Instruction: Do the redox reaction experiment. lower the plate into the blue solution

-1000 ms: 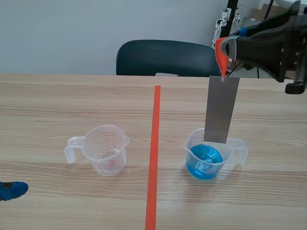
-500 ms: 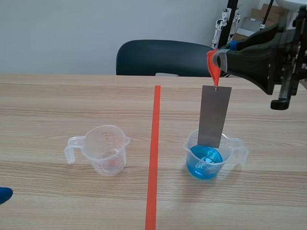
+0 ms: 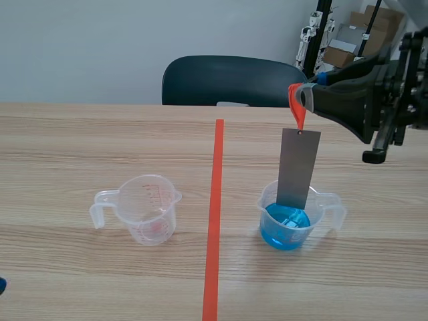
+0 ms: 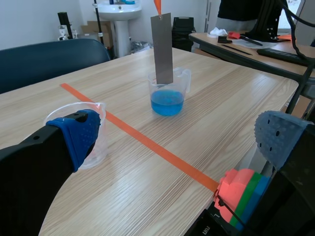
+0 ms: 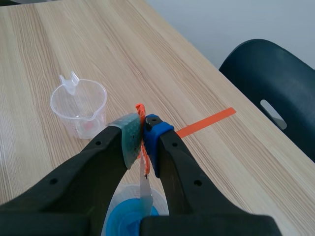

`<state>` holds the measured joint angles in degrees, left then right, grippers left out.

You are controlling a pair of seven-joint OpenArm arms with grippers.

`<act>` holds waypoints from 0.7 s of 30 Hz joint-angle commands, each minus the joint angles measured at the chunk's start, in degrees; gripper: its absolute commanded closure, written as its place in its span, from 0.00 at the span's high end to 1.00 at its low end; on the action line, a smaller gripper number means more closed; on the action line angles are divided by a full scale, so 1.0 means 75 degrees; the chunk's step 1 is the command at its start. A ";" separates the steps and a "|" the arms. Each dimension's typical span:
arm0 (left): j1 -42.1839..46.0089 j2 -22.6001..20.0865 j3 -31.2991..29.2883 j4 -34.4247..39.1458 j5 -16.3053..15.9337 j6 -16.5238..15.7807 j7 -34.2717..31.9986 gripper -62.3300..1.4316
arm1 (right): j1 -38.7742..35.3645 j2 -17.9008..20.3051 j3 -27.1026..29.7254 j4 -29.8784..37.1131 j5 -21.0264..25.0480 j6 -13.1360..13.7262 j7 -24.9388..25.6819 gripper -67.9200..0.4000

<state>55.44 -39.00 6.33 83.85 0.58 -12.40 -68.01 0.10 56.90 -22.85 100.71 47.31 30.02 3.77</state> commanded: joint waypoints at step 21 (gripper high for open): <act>0.0096 0.1052 -0.0085 -0.0775 0.0297 0.0181 -0.0475 1.00 | -0.0294 -0.1186 0.0038 -0.0833 -0.1017 0.0265 0.0303 0.01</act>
<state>55.57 -31.64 5.87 77.19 3.03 -11.09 -70.57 -2.37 48.01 -22.87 94.35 39.35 31.94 4.99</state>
